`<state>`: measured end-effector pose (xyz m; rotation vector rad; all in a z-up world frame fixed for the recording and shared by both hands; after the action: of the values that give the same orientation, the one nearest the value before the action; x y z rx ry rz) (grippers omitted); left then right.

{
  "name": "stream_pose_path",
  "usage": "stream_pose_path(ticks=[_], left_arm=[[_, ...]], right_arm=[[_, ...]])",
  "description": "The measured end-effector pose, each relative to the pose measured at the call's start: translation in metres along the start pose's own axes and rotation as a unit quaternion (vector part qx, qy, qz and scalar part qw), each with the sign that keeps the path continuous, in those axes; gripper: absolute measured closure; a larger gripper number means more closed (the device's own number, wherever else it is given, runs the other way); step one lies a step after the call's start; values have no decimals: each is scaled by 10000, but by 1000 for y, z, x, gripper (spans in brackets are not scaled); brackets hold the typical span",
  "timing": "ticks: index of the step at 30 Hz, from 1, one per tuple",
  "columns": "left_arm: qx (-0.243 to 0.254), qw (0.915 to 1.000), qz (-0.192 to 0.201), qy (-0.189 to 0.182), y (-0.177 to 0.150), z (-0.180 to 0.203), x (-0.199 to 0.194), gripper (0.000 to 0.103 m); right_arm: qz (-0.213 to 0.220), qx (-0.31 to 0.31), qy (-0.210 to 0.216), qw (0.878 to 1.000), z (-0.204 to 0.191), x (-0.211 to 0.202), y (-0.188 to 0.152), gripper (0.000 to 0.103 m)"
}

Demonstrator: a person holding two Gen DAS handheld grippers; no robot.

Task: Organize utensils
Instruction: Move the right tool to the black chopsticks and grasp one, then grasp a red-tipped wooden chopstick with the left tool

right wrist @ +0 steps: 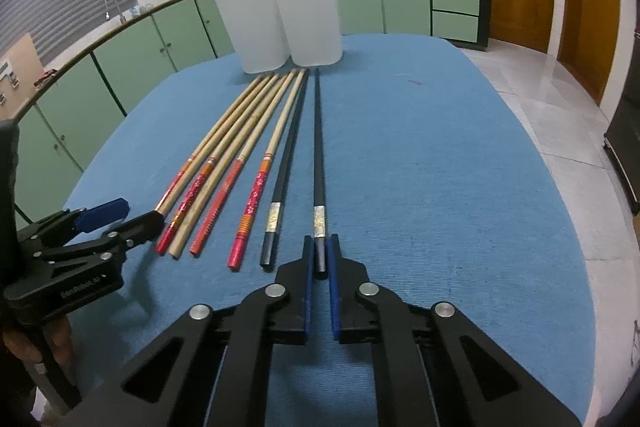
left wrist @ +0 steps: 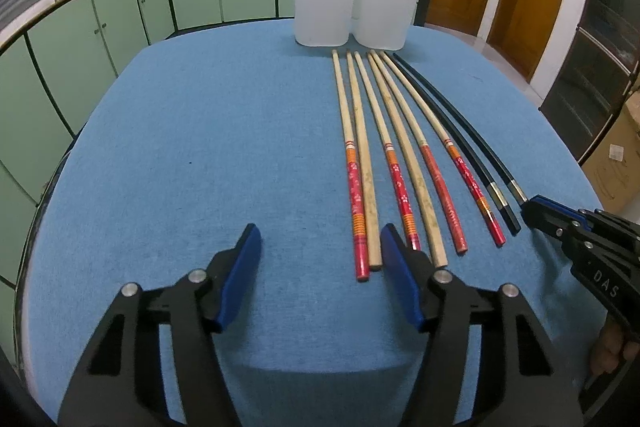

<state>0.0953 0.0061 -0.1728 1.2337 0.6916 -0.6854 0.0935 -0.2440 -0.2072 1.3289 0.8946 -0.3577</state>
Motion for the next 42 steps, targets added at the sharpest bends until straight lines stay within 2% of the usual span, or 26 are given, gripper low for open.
stream_pose_path(ticks=[5, 12, 23, 25, 28, 33, 42], left_arm=[[-39, 9999, 11, -149, 0, -1, -2, 43], [-279, 9996, 66, -80, 4, -11, -3, 43], [-82, 9998, 41, 161, 5, -5, 0, 40], [17, 9999, -112, 33, 4, 1, 4, 42], [263, 9996, -44, 64, 0, 10, 4, 46], [48, 9998, -61, -199, 2, -2, -3, 49], [340, 9994, -28, -62, 1, -5, -4, 49]], right_arm=[[17, 161, -71, 9998, 5, -1, -1, 96], [18, 250, -116, 9996, 8, -1, -2, 96], [51, 308, -61, 9995, 11, -3, -4, 96], [50, 308, -61, 9995, 12, -3, -4, 96], [58, 323, -50, 9994, 12, -3, -4, 96], [67, 364, -4, 9993, 13, -3, -5, 96], [65, 386, 19, 9992, 14, -3, -5, 96]])
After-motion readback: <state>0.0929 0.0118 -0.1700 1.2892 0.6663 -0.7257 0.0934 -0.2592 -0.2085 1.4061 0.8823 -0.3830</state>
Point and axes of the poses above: each gripper's, at about its wrist camera, not at the fingertips, and x roughly the way its jaws point, z to its right, y to its top, the point moved 2 cm from there along x, roughly the way its jaws point, and after that the axes turned 15 degrees about -x, right-handed, at the moved point
